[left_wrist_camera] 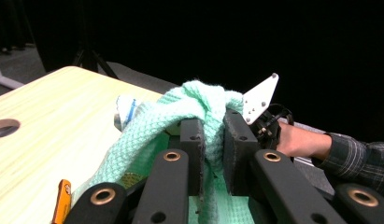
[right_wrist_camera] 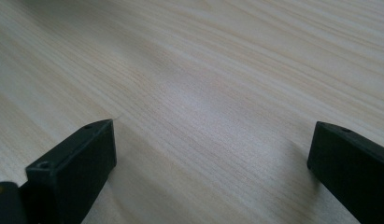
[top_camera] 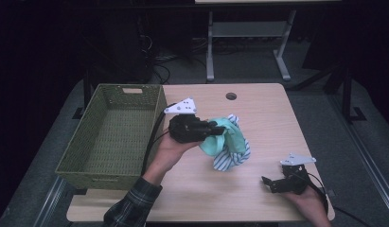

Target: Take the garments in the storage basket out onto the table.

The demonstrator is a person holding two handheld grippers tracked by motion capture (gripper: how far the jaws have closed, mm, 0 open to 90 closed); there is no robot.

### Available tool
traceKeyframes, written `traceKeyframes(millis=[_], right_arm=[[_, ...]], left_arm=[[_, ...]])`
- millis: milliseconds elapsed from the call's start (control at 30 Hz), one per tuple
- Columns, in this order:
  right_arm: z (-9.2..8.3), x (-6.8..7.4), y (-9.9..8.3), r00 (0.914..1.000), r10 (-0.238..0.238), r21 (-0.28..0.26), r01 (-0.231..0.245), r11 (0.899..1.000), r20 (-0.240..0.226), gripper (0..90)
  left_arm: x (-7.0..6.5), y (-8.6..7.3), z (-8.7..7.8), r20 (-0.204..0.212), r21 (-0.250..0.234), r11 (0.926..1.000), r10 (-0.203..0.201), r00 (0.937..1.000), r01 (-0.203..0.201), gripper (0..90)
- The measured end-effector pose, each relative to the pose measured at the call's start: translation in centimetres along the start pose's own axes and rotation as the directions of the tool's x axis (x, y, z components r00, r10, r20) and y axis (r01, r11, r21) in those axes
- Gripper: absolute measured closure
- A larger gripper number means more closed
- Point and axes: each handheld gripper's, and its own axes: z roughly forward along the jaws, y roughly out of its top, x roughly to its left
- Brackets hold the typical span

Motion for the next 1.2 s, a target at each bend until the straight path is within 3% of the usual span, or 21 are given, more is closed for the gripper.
traceKeyframes(millis=[100,200,700,900,967,1200], right_arm=[[0.0,0.0,0.0,1.0,0.0,0.0,0.0,1.0,0.0,0.6],[0.0,0.0,0.0,1.0,0.0,0.0,0.0,1.0,0.0,0.6],[0.0,0.0,0.0,1.0,-0.002,0.0,0.002,1.0,0.001,0.6],[0.0,0.0,0.0,1.0,-0.002,0.0,0.002,1.0,0.001,0.6],[0.0,0.0,0.0,1.0,-0.002,0.0,0.002,1.0,0.001,0.6],[0.0,0.0,0.0,1.0,-0.002,0.0,0.002,1.0,0.0,0.6]], left_arm=[[-0.2,-0.6,0.9,0.009,-0.006,0.9999,0.016,0.9998,-0.016,79.8],[-0.2,-1.2,1.8,0.018,-0.011,0.9999,0.008,0.9998,-0.008,79.8],[0.4,-4.3,5.7,0.061,0.1,0.9949,-0.019,0.9979,0.013,79.5],[0.4,-5.3,6.9,0.068,0.156,0.9878,-0.021,0.9975,0.01,79.3],[0.6,-5.7,7.3,0.068,0.191,0.9816,-0.015,0.9976,0.002,79.3],[0.8,-7.0,8.2,0.044,0.243,0.9701,-0.02,0.9988,0.009,79.0]])
